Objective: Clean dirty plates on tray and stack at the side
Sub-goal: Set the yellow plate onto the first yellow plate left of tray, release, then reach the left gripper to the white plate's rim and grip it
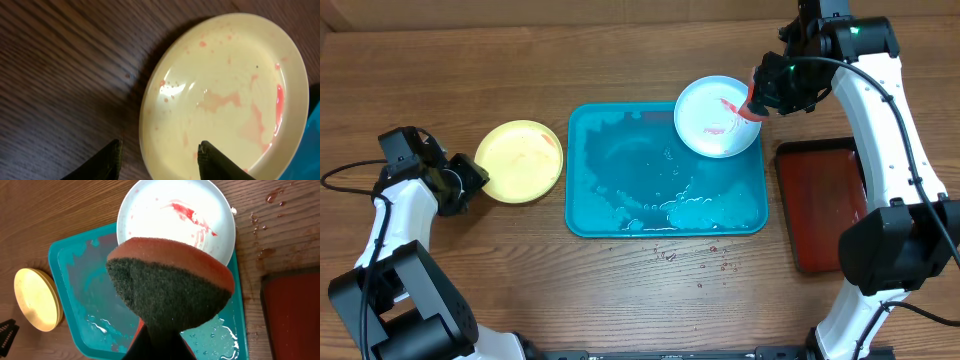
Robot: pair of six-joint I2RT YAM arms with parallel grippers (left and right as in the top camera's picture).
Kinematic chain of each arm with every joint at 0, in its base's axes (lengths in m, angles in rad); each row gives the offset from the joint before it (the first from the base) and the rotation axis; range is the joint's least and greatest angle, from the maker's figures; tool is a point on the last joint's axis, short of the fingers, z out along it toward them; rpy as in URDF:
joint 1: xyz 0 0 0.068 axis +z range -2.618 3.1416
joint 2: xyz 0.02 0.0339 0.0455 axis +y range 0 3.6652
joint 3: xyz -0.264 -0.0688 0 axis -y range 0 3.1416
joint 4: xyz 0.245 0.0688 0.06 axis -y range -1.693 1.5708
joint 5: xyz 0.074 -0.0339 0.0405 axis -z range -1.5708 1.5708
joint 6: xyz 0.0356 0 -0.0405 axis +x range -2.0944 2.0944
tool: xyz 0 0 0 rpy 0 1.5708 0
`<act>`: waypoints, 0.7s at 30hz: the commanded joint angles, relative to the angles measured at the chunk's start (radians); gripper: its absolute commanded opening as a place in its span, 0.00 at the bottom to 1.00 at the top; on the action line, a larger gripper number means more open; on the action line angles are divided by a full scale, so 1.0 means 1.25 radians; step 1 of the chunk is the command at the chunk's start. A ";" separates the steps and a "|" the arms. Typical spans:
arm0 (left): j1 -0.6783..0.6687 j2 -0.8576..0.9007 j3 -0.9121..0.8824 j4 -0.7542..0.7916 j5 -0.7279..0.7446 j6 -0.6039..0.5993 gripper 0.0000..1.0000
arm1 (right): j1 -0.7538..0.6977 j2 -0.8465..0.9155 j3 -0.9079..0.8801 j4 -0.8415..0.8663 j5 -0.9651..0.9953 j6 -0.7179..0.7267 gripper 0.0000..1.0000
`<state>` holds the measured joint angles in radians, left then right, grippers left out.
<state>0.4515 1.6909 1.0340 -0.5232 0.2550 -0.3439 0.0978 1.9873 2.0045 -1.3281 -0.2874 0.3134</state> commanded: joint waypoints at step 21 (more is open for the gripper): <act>-0.688 0.284 0.480 -0.036 -0.066 -0.213 0.71 | -0.002 -0.012 0.012 -0.029 0.002 -0.006 0.04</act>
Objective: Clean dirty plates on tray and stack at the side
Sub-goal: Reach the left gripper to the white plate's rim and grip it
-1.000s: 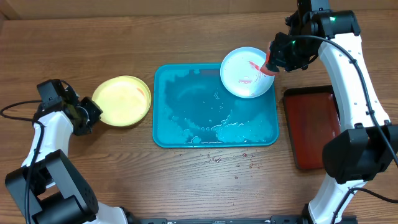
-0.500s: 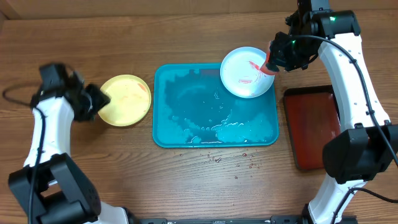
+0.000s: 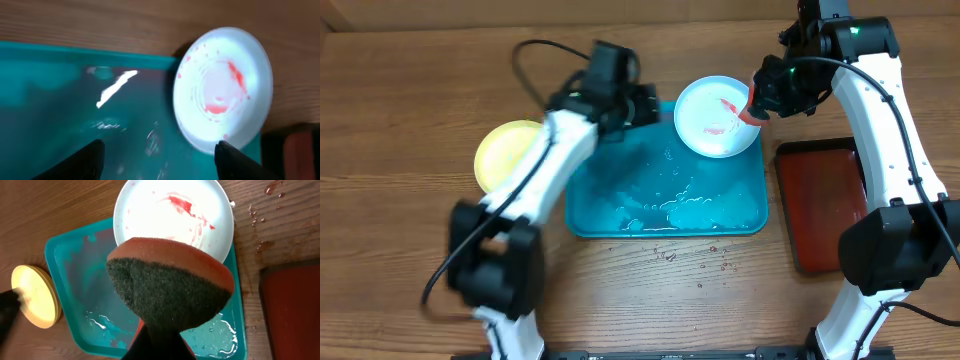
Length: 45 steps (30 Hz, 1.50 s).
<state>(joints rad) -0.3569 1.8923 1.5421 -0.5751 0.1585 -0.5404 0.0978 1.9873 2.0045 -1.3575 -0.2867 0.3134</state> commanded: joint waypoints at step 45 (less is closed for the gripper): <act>-0.137 0.409 0.274 -0.072 -0.061 -0.124 0.07 | -0.002 -0.012 0.012 -0.031 0.004 -0.021 0.04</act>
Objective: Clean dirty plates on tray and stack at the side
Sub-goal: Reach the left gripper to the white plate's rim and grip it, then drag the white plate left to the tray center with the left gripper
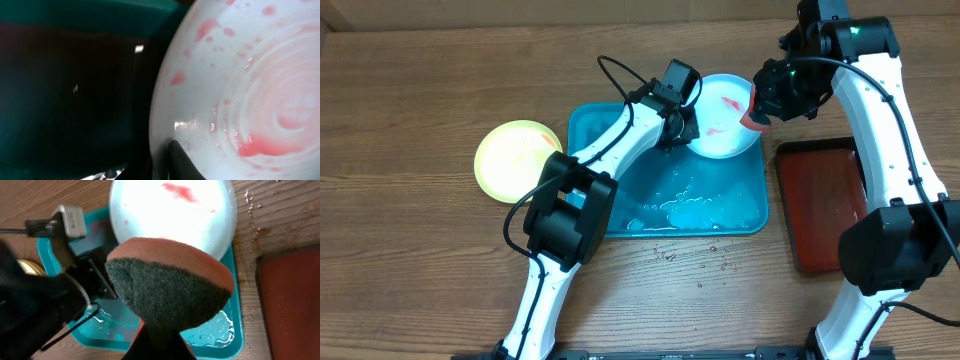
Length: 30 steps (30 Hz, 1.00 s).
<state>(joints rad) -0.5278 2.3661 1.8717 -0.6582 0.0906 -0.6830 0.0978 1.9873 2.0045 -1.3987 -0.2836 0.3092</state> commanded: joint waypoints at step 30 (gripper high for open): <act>0.203 -0.008 0.141 -0.523 0.048 0.408 0.04 | 0.199 0.029 -0.160 0.165 0.002 -0.039 0.04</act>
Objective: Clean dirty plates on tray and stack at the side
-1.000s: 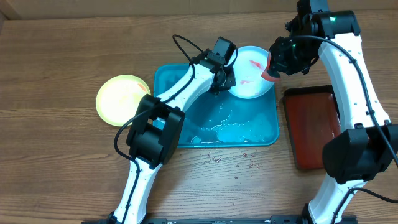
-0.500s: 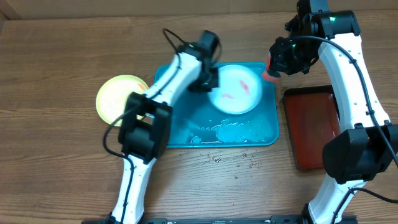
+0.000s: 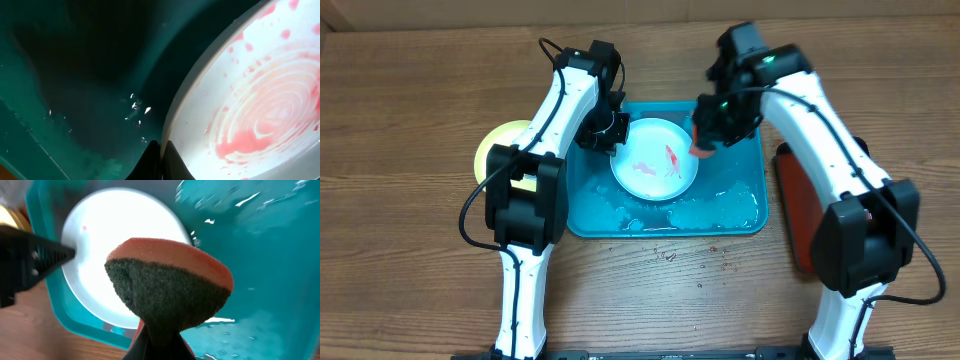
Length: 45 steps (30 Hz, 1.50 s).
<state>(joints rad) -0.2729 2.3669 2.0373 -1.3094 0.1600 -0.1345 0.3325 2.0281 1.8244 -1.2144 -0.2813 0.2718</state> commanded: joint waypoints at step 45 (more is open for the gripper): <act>-0.042 -0.383 -0.592 0.435 -0.070 -0.481 0.45 | 0.021 -0.004 -0.096 0.086 -0.001 -0.015 0.04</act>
<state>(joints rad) -0.3313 1.8484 1.3037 -0.7883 0.0475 -0.6643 0.3607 2.0296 1.7050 -1.1046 -0.2813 0.2607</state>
